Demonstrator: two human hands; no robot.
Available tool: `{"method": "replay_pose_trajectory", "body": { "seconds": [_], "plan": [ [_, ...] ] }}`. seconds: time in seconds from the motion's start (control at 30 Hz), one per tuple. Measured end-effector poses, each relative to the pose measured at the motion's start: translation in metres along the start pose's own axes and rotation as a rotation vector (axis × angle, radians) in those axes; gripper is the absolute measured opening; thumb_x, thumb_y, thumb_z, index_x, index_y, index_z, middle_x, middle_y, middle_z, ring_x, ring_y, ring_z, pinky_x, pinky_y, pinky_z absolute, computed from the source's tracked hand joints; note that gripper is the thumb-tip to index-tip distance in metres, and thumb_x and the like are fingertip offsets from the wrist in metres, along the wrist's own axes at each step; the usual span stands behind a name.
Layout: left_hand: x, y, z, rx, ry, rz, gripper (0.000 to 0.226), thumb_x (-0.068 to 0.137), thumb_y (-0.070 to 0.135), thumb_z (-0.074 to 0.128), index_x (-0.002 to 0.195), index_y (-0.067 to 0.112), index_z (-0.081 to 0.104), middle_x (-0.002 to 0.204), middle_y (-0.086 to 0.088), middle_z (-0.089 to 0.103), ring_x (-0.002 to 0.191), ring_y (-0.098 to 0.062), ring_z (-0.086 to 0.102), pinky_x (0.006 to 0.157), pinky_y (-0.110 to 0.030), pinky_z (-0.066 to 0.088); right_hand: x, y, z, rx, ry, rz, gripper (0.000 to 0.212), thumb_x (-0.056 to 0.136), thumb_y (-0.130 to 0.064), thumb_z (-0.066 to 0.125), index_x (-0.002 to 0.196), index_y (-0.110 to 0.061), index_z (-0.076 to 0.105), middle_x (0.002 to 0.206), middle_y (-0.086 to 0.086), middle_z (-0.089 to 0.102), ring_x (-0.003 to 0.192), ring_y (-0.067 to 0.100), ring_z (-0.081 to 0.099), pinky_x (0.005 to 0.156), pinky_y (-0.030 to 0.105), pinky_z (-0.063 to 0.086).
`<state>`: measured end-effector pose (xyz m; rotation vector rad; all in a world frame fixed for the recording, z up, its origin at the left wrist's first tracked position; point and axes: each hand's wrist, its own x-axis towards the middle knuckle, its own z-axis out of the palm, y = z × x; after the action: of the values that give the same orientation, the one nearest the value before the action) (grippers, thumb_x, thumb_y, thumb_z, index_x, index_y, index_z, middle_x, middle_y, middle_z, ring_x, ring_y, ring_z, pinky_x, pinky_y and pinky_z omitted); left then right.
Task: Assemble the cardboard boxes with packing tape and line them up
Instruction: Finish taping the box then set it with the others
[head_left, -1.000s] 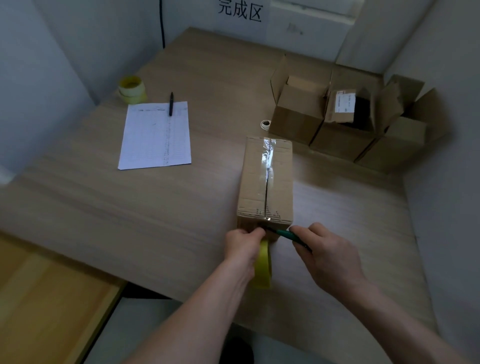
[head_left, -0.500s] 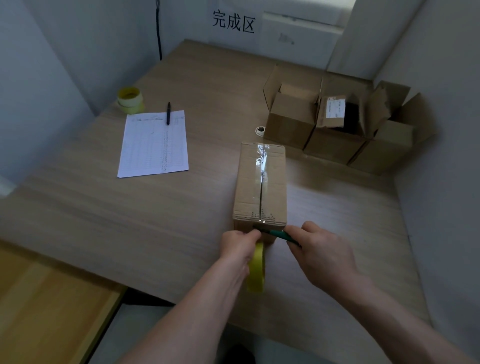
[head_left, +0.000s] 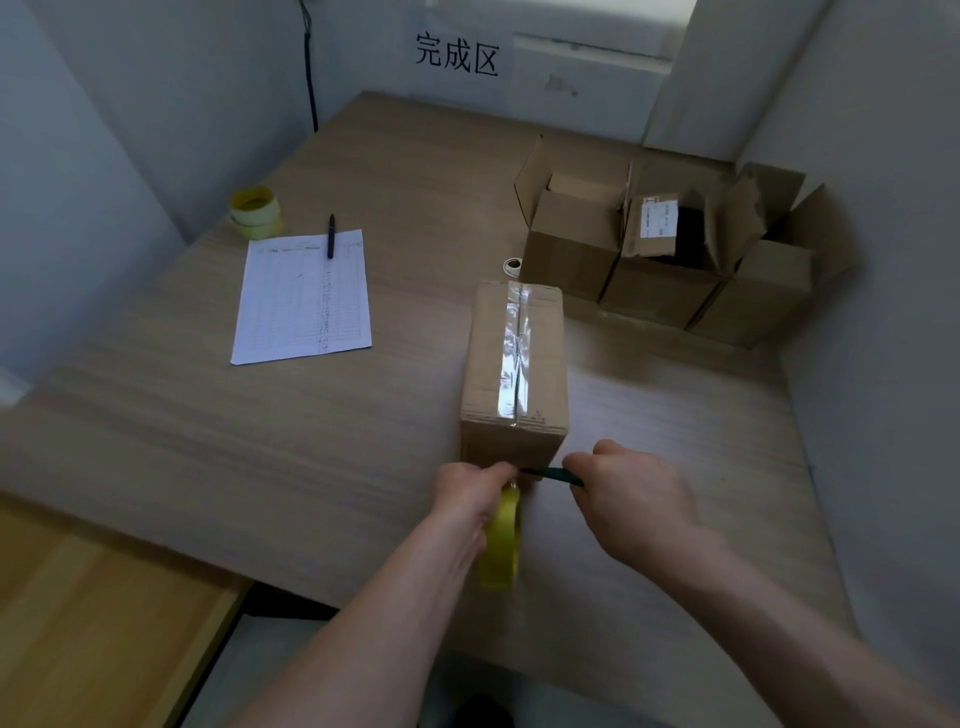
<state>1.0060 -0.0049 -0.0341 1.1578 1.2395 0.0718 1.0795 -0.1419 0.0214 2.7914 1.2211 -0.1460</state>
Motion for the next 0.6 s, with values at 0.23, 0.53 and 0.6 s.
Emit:
{"method": "replay_pose_trajectory", "body": {
  "seconds": [0.23, 0.53, 0.6],
  "plan": [
    [-0.003, -0.012, -0.014, -0.01, -0.038, 0.041, 0.027, 0.073, 0.016, 0.084, 0.056, 0.01, 0.064, 0.062, -0.013, 0.062, 0.061, -0.023, 0.058, 0.063, -0.036, 0.051, -0.044, 0.053, 0.071, 0.217, -0.025, 0.247, 0.031, 0.098, -0.044, 0.046, 0.127, -0.036, 0.054, 0.101, -0.007, 0.054, 0.081, 0.016, 0.057, 0.062, 0.03, 0.049],
    [-0.038, -0.011, -0.051, 0.135, -0.294, 0.17, 0.013, 0.083, 0.011, 0.074, 0.073, 0.018, 0.077, 0.069, 0.001, 0.069, 0.067, -0.013, 0.06, 0.058, -0.024, 0.046, -0.028, 0.047, 0.081, 0.413, 0.266, 0.276, 0.071, 0.088, -0.056, 0.061, 0.146, -0.019, 0.044, 0.146, 0.015, 0.045, 0.133, 0.033, 0.042, 0.102, 0.052, 0.042],
    [-0.046, -0.004, -0.057, 0.145, -0.322, 0.202, 0.012, 0.085, 0.011, 0.072, 0.076, 0.018, 0.077, 0.071, 0.001, 0.069, 0.064, -0.011, 0.06, 0.056, -0.024, 0.046, 0.002, 0.024, 0.049, 0.412, 0.442, 0.063, 0.073, 0.084, -0.06, 0.059, 0.145, -0.021, 0.046, 0.148, 0.016, 0.042, 0.137, 0.034, 0.038, 0.105, 0.051, 0.036]
  ]
}}
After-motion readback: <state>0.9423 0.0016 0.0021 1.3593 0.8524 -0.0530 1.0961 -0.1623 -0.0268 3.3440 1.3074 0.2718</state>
